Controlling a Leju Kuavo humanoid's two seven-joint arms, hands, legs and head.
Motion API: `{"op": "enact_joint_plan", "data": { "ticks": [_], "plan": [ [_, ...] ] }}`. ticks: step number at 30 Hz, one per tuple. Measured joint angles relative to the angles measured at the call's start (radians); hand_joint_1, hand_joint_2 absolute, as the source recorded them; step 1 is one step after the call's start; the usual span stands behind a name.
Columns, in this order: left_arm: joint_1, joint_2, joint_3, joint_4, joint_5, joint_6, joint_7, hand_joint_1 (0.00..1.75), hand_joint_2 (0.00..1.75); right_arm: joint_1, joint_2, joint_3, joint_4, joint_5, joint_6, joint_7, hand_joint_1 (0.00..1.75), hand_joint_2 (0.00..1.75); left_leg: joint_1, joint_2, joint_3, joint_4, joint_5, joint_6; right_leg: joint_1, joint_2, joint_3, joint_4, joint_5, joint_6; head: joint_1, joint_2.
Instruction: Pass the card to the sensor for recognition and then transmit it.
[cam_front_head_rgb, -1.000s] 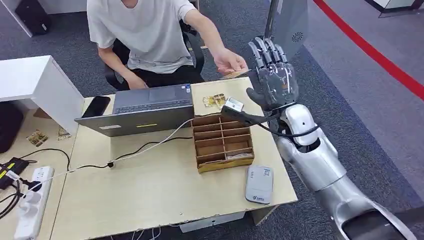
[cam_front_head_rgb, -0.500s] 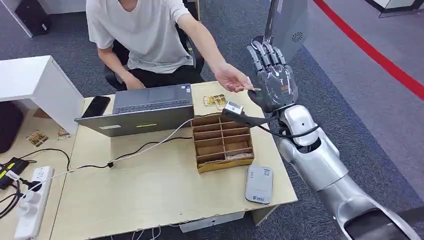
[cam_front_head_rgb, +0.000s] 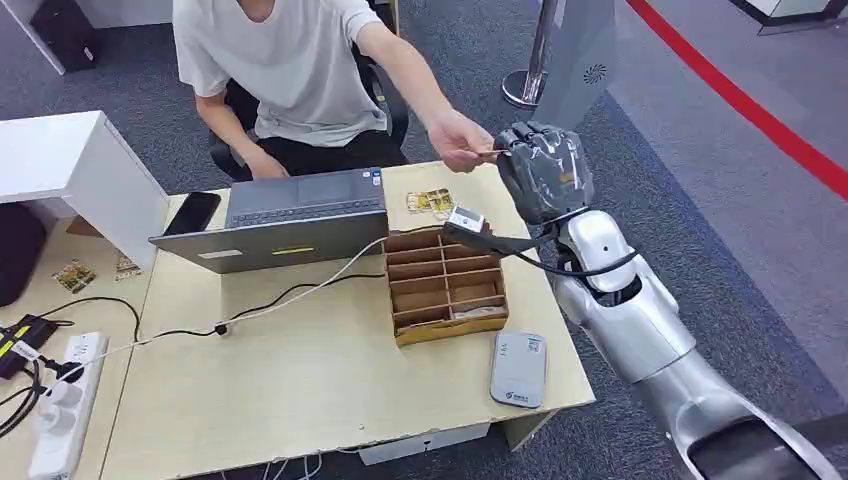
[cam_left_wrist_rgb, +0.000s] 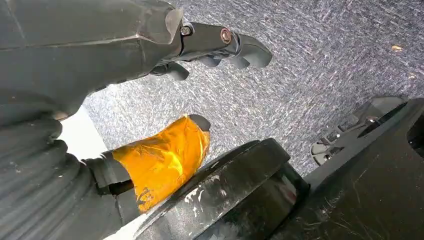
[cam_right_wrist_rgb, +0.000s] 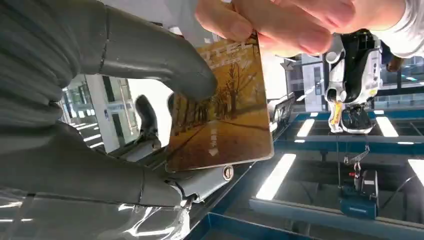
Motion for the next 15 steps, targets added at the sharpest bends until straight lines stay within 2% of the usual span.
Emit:
{"op": "enact_joint_plan", "data": {
  "ticks": [4,9,15],
  "plan": [
    [0.0,0.0,0.0,0.0,0.0,-0.009,-0.024,0.0,1.75,0.001,0.0,0.0,0.003,-0.017,-0.008,-0.013,1.75,1.75,0.0,0.0,0.0,0.0,0.0,0.0,0.0,0.0,0.0,0.0,0.0,0.0,0.0,0.0],
    [0.001,0.0,0.0,0.0,0.013,-0.001,-0.042,0.0,1.75,0.025,0.0,-0.011,-0.012,-0.065,-0.053,-0.026,1.75,1.75,0.0,-0.002,0.0,0.0,0.0,0.0,0.0,-0.001,0.0,0.0,0.0,0.0,0.0,0.0],
    [0.003,0.001,0.002,0.0,0.035,0.01,-0.039,0.0,1.75,0.162,-0.024,-0.056,-0.149,-0.087,-0.122,-0.052,1.75,1.75,0.0,-0.004,0.005,0.001,0.0,0.0,0.0,-0.003,-0.001,0.0,0.0,0.0,0.0,0.0]
  ]
}}
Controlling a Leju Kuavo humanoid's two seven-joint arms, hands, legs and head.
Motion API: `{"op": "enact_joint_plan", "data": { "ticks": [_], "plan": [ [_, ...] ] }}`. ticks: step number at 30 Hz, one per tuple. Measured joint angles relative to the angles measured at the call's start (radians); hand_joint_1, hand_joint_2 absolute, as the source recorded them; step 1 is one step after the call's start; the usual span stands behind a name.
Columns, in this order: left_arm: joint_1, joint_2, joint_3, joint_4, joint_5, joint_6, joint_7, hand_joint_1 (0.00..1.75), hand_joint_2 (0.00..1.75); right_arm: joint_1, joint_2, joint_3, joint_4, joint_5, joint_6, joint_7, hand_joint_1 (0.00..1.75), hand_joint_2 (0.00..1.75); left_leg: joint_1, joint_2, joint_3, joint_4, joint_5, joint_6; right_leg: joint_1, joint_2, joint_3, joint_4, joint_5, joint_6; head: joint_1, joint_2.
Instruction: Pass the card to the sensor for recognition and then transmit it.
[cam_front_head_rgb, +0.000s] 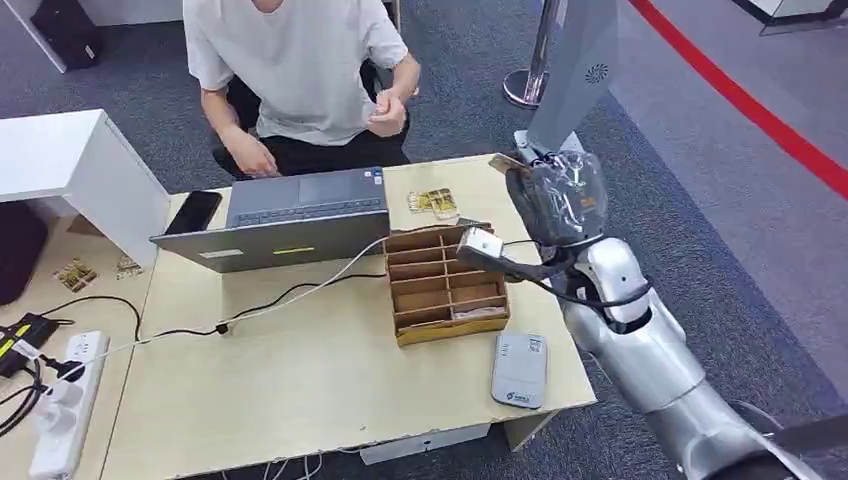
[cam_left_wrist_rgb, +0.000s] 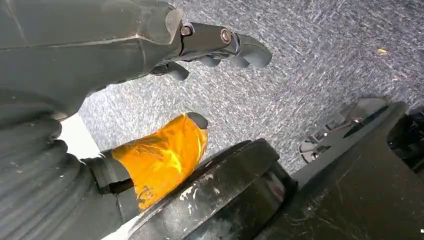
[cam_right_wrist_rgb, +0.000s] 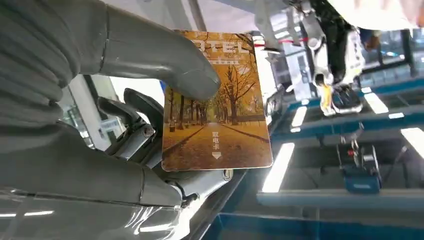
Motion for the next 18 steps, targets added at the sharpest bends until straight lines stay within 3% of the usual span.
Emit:
{"op": "enact_joint_plan", "data": {
  "ticks": [10,18],
  "plan": [
    [0.004,0.0,0.012,0.0,0.025,0.007,0.005,0.0,1.75,0.314,-0.043,-0.117,-0.294,0.026,-0.072,-0.061,1.75,1.75,0.0,-0.001,-0.002,0.0,0.0,0.0,0.0,-0.002,-0.001,0.0,0.0,0.0,0.0,0.0],
    [0.006,0.0,0.02,0.0,0.018,0.002,0.004,0.0,1.75,0.494,-0.04,-0.142,-0.36,0.12,-0.092,-0.088,1.75,1.75,0.0,0.0,-0.002,0.0,0.0,0.0,0.0,-0.001,-0.001,0.0,0.0,0.0,0.0,0.0]
  ]
}}
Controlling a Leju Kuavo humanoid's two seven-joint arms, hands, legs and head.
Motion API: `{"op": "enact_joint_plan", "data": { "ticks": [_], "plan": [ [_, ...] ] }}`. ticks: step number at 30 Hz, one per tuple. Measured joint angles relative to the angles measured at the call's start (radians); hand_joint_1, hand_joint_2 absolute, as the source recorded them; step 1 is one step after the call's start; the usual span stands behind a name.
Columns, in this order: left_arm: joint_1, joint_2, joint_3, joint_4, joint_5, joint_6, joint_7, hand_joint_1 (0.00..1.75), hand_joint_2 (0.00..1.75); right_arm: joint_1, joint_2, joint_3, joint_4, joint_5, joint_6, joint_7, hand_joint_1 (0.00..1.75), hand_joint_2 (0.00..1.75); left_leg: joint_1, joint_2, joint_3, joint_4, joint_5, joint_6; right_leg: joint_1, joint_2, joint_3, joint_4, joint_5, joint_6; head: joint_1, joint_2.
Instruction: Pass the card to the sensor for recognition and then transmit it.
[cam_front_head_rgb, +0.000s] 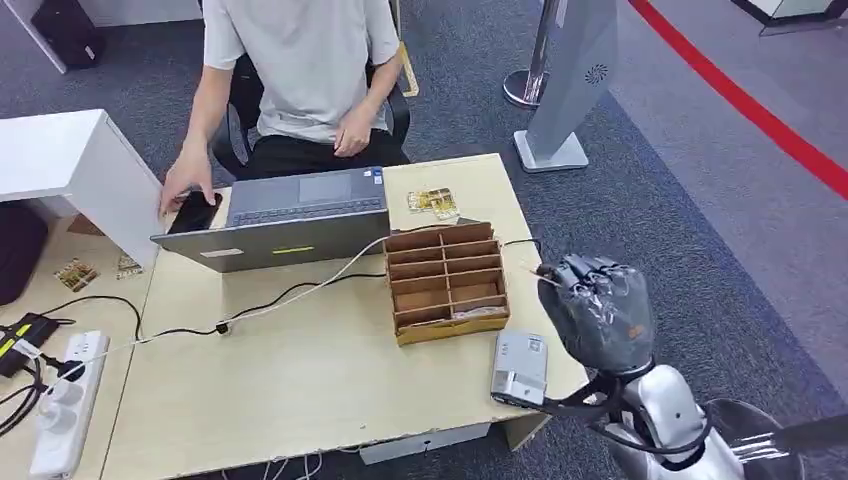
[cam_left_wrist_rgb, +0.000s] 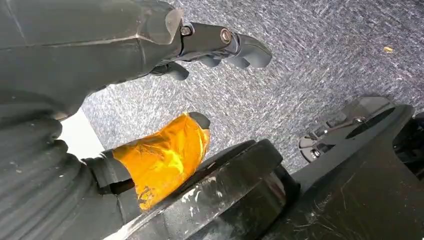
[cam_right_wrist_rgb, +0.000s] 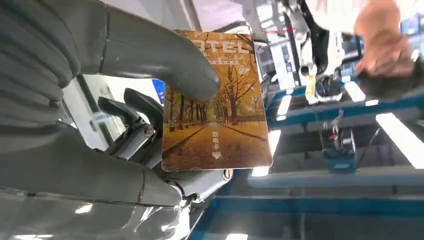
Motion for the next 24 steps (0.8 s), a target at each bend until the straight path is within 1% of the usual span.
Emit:
{"op": "enact_joint_plan", "data": {
  "ticks": [3,8,15,24],
  "plan": [
    [0.0,0.0,0.004,0.0,-0.008,-0.003,0.0,0.0,1.75,0.023,0.009,0.004,0.023,0.054,0.001,0.009,1.75,1.75,0.0,0.0,0.0,0.0,0.0,0.0,0.0,0.0,0.0,0.0,0.0,0.0,0.0,0.0],
    [-0.002,0.0,0.005,0.0,-0.017,-0.009,0.0,0.0,1.75,0.031,0.022,0.024,0.104,0.1,-0.001,0.032,1.75,1.75,0.0,0.0,0.0,0.0,0.0,0.0,0.0,0.0,0.0,0.0,0.0,0.0,0.0,0.0],
    [-0.003,0.0,0.006,0.0,-0.019,-0.014,0.001,0.0,1.75,0.029,0.037,0.051,0.233,0.118,-0.01,0.057,1.75,1.75,0.0,0.0,0.0,0.0,0.0,0.0,0.0,0.0,0.0,0.0,0.0,0.0,0.0,0.0],
    [-0.003,0.0,0.011,0.0,-0.021,-0.015,0.002,0.0,1.75,0.019,0.046,0.062,0.353,0.113,-0.011,0.093,1.75,1.75,0.0,0.0,0.0,0.0,0.0,0.0,0.0,0.0,0.0,0.0,0.0,0.0,0.0,0.0]
  ]
}}
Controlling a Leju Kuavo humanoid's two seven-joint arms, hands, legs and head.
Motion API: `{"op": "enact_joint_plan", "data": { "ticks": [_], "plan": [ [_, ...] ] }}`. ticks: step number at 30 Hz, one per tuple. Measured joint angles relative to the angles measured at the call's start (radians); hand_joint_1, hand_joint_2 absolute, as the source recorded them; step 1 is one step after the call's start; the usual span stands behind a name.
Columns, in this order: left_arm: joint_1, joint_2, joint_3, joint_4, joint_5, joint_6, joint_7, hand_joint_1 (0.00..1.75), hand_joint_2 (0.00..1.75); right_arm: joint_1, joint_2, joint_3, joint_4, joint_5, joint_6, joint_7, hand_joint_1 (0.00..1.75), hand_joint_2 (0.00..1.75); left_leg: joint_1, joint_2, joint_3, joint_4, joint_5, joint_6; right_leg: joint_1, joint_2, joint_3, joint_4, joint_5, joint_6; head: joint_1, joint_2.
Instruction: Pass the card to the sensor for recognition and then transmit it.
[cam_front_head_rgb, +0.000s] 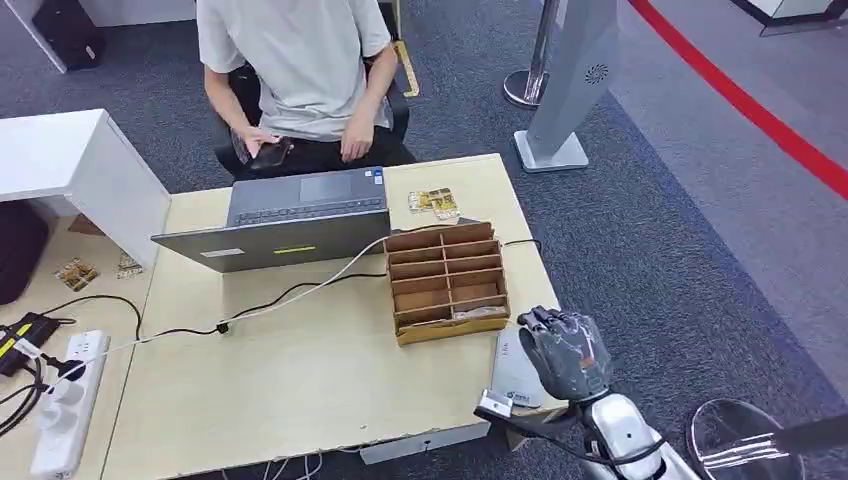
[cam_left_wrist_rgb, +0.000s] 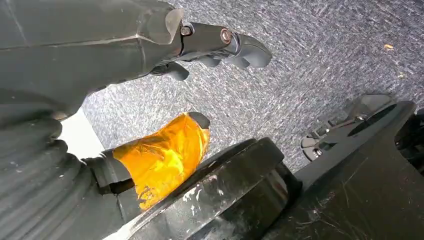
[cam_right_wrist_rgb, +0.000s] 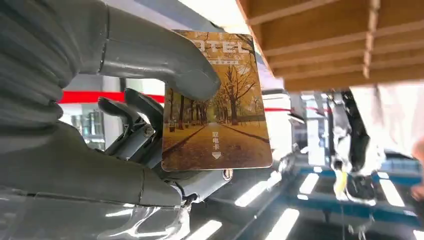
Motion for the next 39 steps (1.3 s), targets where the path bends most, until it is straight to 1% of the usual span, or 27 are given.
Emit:
{"op": "enact_joint_plan", "data": {
  "ticks": [17,28,30,33,35,37,39],
  "plan": [
    [0.0,0.0,0.006,0.0,0.0,-0.001,0.0,0.0,1.75,0.023,0.002,0.001,0.141,-0.034,-0.017,0.026,1.75,1.75,0.0,0.0,0.0,0.0,0.0,0.0,0.0,0.0,0.0,0.0,0.0,0.0,0.0,0.0],
    [0.0,0.0,0.01,0.0,-0.011,-0.004,0.0,0.0,1.75,0.036,0.001,0.01,0.171,-0.035,-0.039,0.047,1.75,1.75,0.0,0.0,0.0,0.0,0.0,0.0,0.0,0.0,0.0,0.0,0.0,0.0,0.0,0.0],
    [0.0,0.0,0.01,0.0,-0.015,-0.004,0.0,0.0,1.75,0.04,-0.003,0.011,0.149,-0.036,-0.035,0.056,1.75,1.75,0.0,0.0,0.0,0.0,0.0,0.0,0.0,0.0,0.0,0.0,0.0,0.0,0.0,0.0],
    [0.0,0.001,0.01,0.0,-0.024,-0.004,0.0,0.0,1.75,0.037,-0.021,0.008,0.066,-0.034,-0.018,0.056,1.75,1.75,0.0,0.0,0.0,0.0,0.0,0.0,0.0,0.001,0.0,0.0,0.0,0.0,0.0,0.0],
    [0.0,0.001,0.01,0.0,-0.034,-0.006,0.001,0.0,1.75,0.023,-0.036,-0.008,-0.008,-0.026,-0.022,0.049,1.75,1.75,0.0,0.001,0.0,0.0,0.0,0.0,0.0,0.001,0.0,0.0,0.0,0.0,0.0,0.0],
    [0.0,0.001,0.01,0.0,-0.039,-0.006,0.002,0.0,1.75,-0.006,-0.048,-0.027,-0.059,-0.034,-0.006,0.029,1.75,1.75,0.0,0.001,0.0,0.0,0.0,0.0,0.0,0.002,-0.001,0.0,0.001,0.0,0.0,0.0],
    [0.0,0.001,0.01,0.0,-0.046,-0.006,0.002,0.0,1.75,-0.05,-0.063,-0.052,-0.122,-0.045,-0.006,0.005,1.75,1.75,0.0,0.001,0.0,0.001,0.001,0.0,0.0,0.002,-0.001,0.001,0.001,0.001,0.0,0.0]
  ]
}}
